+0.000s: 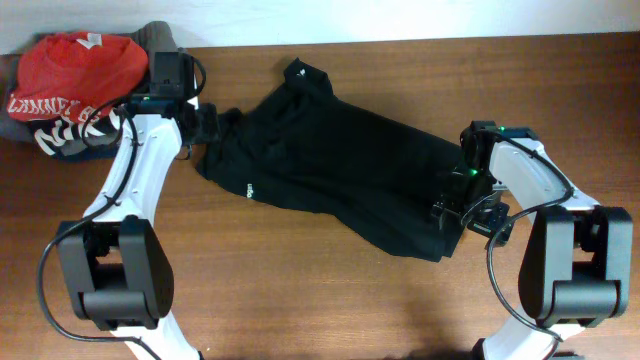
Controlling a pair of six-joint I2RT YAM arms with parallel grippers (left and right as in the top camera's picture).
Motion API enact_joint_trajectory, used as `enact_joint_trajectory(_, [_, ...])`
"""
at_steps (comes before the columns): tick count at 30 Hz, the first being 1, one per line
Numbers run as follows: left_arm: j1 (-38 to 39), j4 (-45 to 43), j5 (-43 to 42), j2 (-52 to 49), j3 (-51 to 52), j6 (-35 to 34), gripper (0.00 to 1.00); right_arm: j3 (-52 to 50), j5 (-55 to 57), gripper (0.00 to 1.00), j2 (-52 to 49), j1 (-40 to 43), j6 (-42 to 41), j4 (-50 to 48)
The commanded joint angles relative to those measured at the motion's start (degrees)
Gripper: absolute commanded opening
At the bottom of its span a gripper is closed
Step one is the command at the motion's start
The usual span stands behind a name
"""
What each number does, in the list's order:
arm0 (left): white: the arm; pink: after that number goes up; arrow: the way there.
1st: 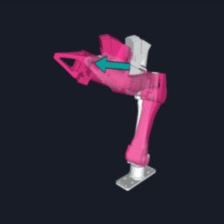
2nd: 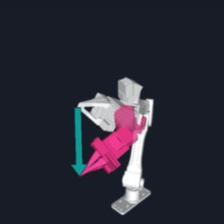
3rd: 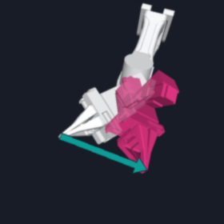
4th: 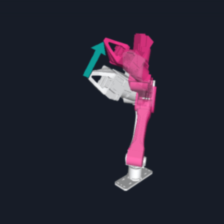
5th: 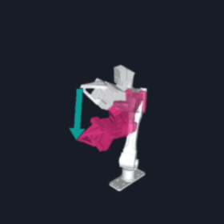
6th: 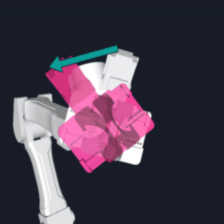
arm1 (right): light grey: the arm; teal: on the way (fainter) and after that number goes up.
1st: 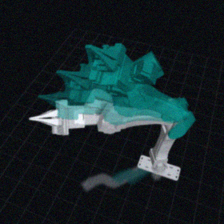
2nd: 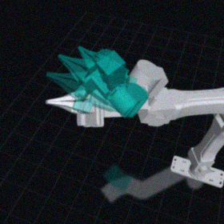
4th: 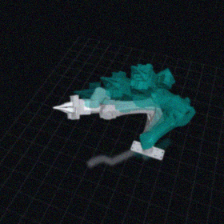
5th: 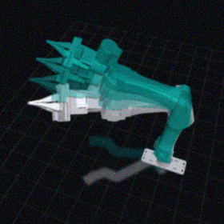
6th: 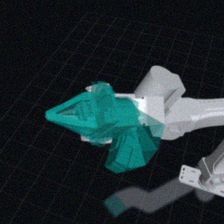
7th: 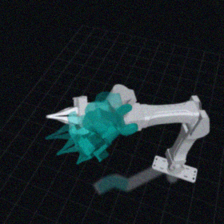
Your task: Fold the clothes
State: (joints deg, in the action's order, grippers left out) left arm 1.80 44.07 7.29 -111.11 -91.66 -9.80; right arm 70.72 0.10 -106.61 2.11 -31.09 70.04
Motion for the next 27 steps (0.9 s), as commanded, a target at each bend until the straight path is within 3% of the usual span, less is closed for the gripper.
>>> enact_joint_trajectory(1, [-0.09, -1.36, -3.32, 1.27, -0.13, 0.28, 0.73, 0.90, 1.33, 0.99, 1.03, 0.31, 0.22, -0.42])
enact_joint_trajectory(4, [-0.09, -2.99, -6.12, 1.27, -0.13, 0.28, 0.83, 2.08, 2.12, 0.99, 1.05, 1.03, 0.20, -0.42])
enact_joint_trajectory(10, [0.24, -7.45, -18.05, 1.27, -0.13, 0.26, 0.83, 7.34, 2.05, 0.99, 1.03, 4.81, 0.20, -1.64])
enact_joint_trajectory(13, [1.51, -11.02, -23.10, 1.27, -0.13, -0.20, 0.78, 9.03, 0.50, 0.99, 1.05, 6.29, 0.20, -5.29])
enact_joint_trajectory(22, [9.55, -24.41, -23.19, 1.18, -0.44, -2.97, 0.76, 9.11, -12.85, 0.99, 0.70, 6.14, 5.75, -23.54])
enact_joint_trajectory(27, [12.11, -23.82, -17.53, -1.97, -6.82, -2.47, 0.79, 9.09, -13.42, 0.99, 0.15, 6.05, 4.68, -26.27])
